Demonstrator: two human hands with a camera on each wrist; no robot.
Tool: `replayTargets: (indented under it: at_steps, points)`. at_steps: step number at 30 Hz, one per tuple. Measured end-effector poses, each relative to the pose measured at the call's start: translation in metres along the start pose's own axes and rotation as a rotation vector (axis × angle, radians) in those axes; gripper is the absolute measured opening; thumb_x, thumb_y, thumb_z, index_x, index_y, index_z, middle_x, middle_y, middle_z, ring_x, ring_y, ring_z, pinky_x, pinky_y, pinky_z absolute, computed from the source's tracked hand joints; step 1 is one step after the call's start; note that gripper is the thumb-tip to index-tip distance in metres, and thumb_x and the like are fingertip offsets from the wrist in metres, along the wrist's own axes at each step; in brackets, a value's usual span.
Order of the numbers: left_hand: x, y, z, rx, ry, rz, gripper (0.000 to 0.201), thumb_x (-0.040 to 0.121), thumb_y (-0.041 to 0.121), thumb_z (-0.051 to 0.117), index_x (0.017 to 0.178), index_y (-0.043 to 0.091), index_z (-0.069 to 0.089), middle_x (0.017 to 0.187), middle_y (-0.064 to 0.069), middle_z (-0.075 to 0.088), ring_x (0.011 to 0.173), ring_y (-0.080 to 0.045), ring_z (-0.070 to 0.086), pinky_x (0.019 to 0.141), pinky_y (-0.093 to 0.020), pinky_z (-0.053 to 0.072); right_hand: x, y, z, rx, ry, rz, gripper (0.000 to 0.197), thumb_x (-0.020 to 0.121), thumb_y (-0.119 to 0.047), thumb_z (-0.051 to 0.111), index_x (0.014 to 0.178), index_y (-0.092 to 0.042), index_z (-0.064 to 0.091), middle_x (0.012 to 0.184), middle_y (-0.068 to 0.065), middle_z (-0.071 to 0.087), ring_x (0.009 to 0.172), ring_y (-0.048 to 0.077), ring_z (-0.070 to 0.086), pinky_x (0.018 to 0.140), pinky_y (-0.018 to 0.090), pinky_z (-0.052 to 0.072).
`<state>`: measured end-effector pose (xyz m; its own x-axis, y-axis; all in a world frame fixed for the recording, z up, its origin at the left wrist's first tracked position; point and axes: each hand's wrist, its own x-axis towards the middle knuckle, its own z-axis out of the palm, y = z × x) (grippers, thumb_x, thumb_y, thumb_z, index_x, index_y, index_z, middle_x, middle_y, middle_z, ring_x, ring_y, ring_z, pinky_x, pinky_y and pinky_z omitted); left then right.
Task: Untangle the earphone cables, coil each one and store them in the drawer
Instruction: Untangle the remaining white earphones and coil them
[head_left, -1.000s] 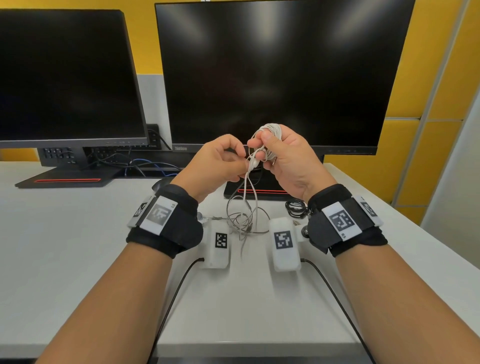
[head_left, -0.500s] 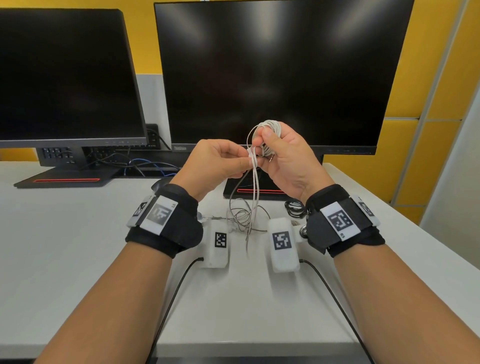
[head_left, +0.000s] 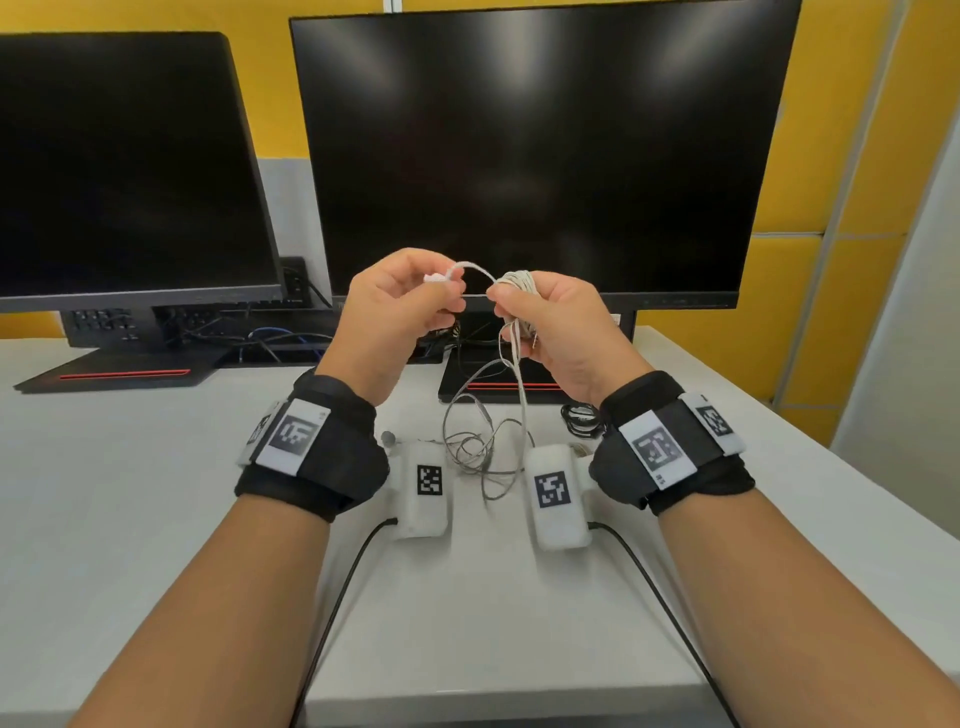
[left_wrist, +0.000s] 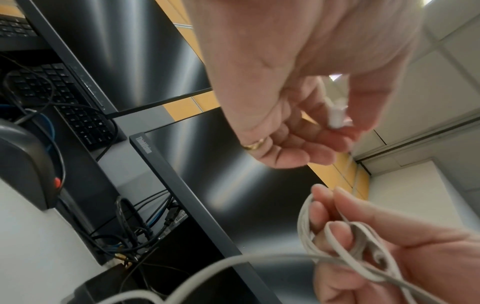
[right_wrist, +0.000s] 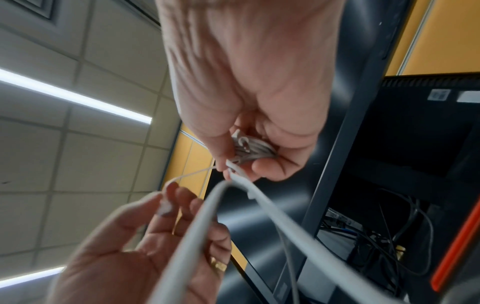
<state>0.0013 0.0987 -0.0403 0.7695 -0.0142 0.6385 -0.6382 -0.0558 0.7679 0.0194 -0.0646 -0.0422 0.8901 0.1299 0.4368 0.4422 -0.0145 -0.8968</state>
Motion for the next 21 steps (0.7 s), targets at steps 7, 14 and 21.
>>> replayTargets:
  at_steps: [7, 14, 21]
  points:
    - [-0.004, 0.005, -0.002, -0.145, -0.250, -0.044, 0.032, 0.087, 0.024, 0.043, 0.073, 0.007, 0.066, 0.057, 0.000, 0.061, 0.060, -0.013, 0.059, 0.067, -0.025, 0.051, 0.001, -0.001, -0.004, 0.037, -0.004, -0.014, 0.016, 0.096, -0.022, 0.058, 0.101, -0.011, 0.069, 0.086, 0.000, 0.069, 0.085, 0.013, 0.065, 0.071, 0.026, 0.052]
    - [0.000, -0.002, 0.006, 0.297, -0.084, -0.122, 0.009, 0.094, 0.028, 0.058, 0.091, 0.020, 0.059, 0.078, 0.004, 0.060, 0.069, -0.005, 0.057, 0.065, -0.017, 0.047, -0.002, -0.006, -0.004, 0.111, -0.048, -0.096, 0.017, 0.101, -0.023, 0.049, 0.104, -0.018, 0.065, 0.098, -0.002, 0.073, 0.100, 0.011, 0.068, 0.082, 0.027, 0.053]
    - [-0.004, 0.000, 0.009, 0.226, -0.377, -0.278, 0.047, 0.095, 0.031, 0.057, 0.137, 0.025, 0.038, 0.106, 0.002, 0.072, 0.111, -0.008, 0.062, 0.099, -0.028, 0.041, -0.007, -0.013, 0.000, 0.327, -0.196, -0.144, 0.026, 0.103, -0.017, 0.040, 0.114, -0.008, 0.063, 0.120, 0.004, 0.067, 0.117, 0.016, 0.062, 0.098, 0.030, 0.050]
